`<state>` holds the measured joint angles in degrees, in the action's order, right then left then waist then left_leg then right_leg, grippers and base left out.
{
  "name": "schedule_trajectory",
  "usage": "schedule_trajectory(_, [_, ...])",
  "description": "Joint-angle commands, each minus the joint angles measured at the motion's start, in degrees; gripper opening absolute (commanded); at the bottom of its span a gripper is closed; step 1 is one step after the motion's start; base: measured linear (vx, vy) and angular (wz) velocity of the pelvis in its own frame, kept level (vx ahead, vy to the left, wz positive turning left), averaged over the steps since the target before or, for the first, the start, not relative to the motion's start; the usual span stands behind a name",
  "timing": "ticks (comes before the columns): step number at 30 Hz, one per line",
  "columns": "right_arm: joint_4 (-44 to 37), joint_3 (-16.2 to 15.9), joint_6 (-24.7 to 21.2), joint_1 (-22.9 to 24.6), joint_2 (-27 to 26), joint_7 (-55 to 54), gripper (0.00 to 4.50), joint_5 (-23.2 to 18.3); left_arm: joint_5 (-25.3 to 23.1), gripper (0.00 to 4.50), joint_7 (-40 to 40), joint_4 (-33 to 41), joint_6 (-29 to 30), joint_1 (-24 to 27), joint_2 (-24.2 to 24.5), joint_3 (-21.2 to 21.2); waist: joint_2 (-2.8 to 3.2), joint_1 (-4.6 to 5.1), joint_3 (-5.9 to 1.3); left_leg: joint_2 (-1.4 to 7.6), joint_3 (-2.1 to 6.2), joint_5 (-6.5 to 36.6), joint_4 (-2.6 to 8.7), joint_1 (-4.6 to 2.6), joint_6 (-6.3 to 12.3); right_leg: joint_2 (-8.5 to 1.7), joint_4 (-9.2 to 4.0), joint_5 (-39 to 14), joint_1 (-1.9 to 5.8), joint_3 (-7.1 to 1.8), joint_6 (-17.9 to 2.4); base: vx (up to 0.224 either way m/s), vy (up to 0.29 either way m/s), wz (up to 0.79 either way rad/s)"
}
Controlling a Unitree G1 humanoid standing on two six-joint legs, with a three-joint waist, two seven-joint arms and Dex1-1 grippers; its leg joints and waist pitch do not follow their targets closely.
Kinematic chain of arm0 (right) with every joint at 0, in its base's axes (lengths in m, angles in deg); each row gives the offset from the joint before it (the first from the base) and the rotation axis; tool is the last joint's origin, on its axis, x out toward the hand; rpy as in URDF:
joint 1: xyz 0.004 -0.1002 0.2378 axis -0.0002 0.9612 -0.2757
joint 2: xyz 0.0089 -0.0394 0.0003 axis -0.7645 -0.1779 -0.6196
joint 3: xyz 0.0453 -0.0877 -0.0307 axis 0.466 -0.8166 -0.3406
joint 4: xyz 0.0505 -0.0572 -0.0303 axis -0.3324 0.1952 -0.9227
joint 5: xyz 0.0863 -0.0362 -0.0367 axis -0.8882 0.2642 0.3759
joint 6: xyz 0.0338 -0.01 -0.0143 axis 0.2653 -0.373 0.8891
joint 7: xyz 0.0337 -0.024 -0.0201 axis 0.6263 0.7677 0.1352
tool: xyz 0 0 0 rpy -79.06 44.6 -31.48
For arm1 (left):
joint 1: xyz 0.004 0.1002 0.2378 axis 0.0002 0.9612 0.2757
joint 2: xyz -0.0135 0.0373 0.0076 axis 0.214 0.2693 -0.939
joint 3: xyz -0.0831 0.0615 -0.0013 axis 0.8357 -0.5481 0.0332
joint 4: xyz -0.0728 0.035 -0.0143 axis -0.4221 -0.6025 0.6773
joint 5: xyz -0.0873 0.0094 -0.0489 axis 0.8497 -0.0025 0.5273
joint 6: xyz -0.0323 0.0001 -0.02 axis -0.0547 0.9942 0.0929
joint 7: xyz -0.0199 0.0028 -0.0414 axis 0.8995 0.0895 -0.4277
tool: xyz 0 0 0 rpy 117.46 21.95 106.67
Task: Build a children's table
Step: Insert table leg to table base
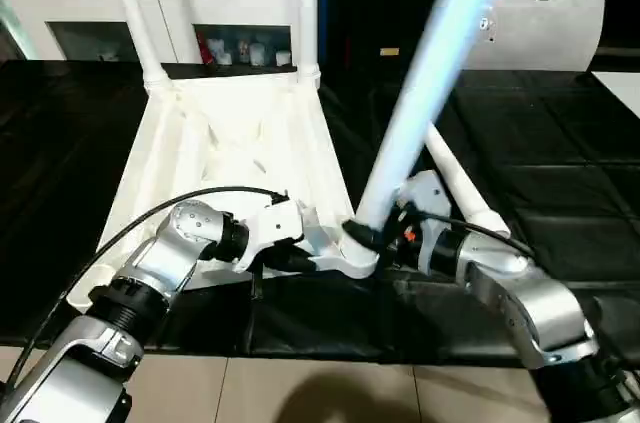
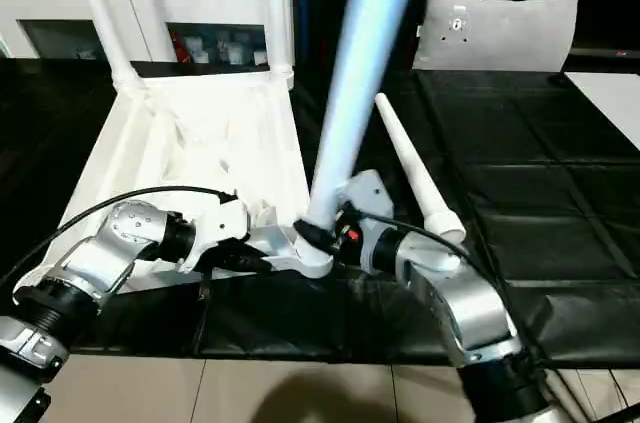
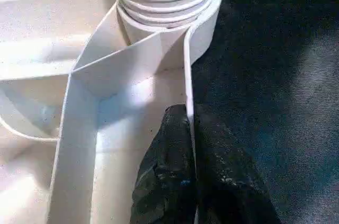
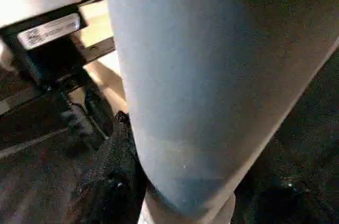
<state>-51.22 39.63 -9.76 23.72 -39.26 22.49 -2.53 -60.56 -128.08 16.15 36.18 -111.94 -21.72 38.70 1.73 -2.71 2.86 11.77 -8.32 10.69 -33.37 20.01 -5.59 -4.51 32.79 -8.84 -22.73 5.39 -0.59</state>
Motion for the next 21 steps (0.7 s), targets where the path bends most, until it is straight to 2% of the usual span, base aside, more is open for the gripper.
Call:
schedule_trajectory(1, [5.0,-5.9,-4.6,3.7,1.5,3.1,1.88,2.2,-2.1,0.0,0.8,-0.2,0.3,-2.6,0.9,0.0,0.12,0.81,-0.72,0.48,-0.06,24.6,5.07,-0.38,1.5,-2.94,-6.07,-34.0,1.05,-2.34,-2.9,0.0,0.0,0.0])
schedule_trajectory(2, [5.0,-6.0,-4.6,3.7,1.5,3.2,1.88,2.2,-2.0,0.0,0.8,-0.2,0.3,-2.7,0.9,0.0,0.02,0.81,-0.59,0.49,-0.08,24.6,5.13,-0.41,1.54,-2.95,-6.15,-34.1,1.01,-2.34,-3.0,0.0,0.0,0.0])
schedule_trajectory(3, [4.8,-6.6,-4.6,3.7,2.0,3.9,1.88,2.2,-2.0,0.0,0.6,-0.4,0.3,-3.4,1.0,0.2,-0.07,0.9,-0.16,0.49,-0.06,25.1,5.37,-0.39,1.59,-2.93,-6.25,-34.8,0.97,-2.36,-2.7,0.0,0.0,0.0])
schedule_trajectory(4, [4.4,-6.9,-4.3,3.8,2.3,4.6,1.88,2.1,-1.9,0.0,0.4,-0.7,0.3,-3.9,1.0,0.3,-0.05,0.87,-0.15,0.5,-0.05,25.2,5.37,-0.53,1.54,-3.0,-6.32,-35.2,0.92,-2.36,-2.7,0.0,0.0,0.0])
schedule_trajectory(6, [3.9,-7.7,-3.3,3.8,2.7,6.1,1.88,2.1,-2.0,0.0,0.0,-1.9,-0.7,-5.0,1.2,0.4,-0.32,1.03,0.86,0.37,-0.02,26.7,5.54,-0.85,1.48,-2.97,-6.92,-38.1,0.38,-2.23,-1.7,0.0,0.0,0.0])
schedule_trajectory(7, [3.9,-7.9,-3.1,3.7,2.8,6.4,1.88,2.1,-2.0,0.0,-0.1,-2.2,-0.9,-5.3,1.2,0.4,-0.29,0.99,0.8,0.35,0.02,26.4,5.56,-0.9,1.43,-2.99,-6.99,-38.2,0.53,-2.17,-1.6,0.0,0.0,0.0])
schedule_trajectory(10, [4.1,-9.8,-1.6,2.6,3.6,9.2,1.88,2.3,-2.2,0.0,-1.6,-5.2,-3.1,-7.8,1.8,0.7,-0.66,0.93,1.46,0.41,0.0,24.5,6.05,-0.56,1.81,-3.13,-7.22,-36.9,0.75,-2.28,-1.8,0.0,0.0,0.0])
schedule_trajectory(14, [5.6,-10.6,-1.0,0.8,3.1,10.0,1.88,3.1,-3.0,0.0,-1.4,-7.7,-3.4,-10.0,2.6,1.2,-0.74,1.08,1.81,0.82,0.18,22.0,6.52,0.11,1.76,-3.42,-6.48,-32.4,1.38,-2.49,-4.2,0.0,0.0,0.0])
schedule_trajectory(15, [6.6,-10.3,-1.3,-0.4,2.1,9.5,1.88,3.2,-3.1,0.0,-1.5,-7.5,-2.8,-10.3,3.4,1.5,-1.13,1.25,2.08,0.91,0.21,22.0,6.62,0.26,1.71,-3.55,-6.35,-32.4,1.48,-2.56,-5.0,0.0,0.0,0.0])
schedule_trajectory(18, [7.4,-9.9,-1.6,-1.2,1.2,8.5,1.88,3.2,-2.2,0.0,-1.6,-5.8,-1.1,-9.4,4.0,2.2,-0.9,1.37,2.52,0.94,0.44,23.2,6.73,0.12,1.02,-4.01,-6.71,-36.8,1.34,-2.56,-4.4,0.0,0.0,0.0])
schedule_trajectory(19, [7.4,-9.8,-1.6,-1.2,1.1,8.5,1.88,3.2,-2.1,0.0,-1.7,-5.5,-0.9,-9.2,4.0,2.3,-0.89,1.37,2.6,1.01,0.43,23.3,6.75,0.02,0.88,-4.07,-6.71,-37.1,1.23,-2.63,-4.5,0.0,0.0,0.0])
schedule_trajectory(21, [7.5,-9.2,-2.5,-1.3,0.0,7.1,1.88,2.9,0.5,0.0,-1.9,-0.8,3.6,-6.5,4.5,3.9,-0.88,1.48,2.93,1.12,0.41,23.4,6.88,0.07,0.7,-4.07,-6.65,-36.7,1.08,-2.74,-5.2,0.0,0.0,0.0])
